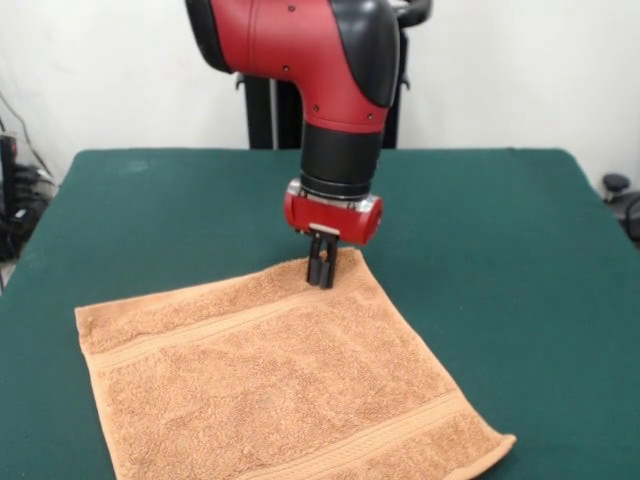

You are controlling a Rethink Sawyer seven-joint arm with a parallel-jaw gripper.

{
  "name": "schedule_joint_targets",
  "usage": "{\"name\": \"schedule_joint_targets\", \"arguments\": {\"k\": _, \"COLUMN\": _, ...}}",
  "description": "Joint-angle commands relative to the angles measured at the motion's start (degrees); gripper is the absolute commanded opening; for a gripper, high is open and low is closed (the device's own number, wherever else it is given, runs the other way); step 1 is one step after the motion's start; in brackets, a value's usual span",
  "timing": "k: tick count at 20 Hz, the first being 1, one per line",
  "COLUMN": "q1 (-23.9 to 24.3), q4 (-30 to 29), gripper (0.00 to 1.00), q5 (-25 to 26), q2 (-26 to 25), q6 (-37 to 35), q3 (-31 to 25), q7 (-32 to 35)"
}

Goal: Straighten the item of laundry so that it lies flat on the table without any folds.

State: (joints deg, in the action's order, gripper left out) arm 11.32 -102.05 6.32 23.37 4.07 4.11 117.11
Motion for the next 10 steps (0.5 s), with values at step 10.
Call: {"name": "schedule_joint_targets", "arguments": {"k": 10, "q1": 1.8, "q4": -12.8, "gripper": 0.0, "q5": 1.1, "q2": -6.2, "q6": 5.0, "q3": -5.3, "q7": 10.0}}
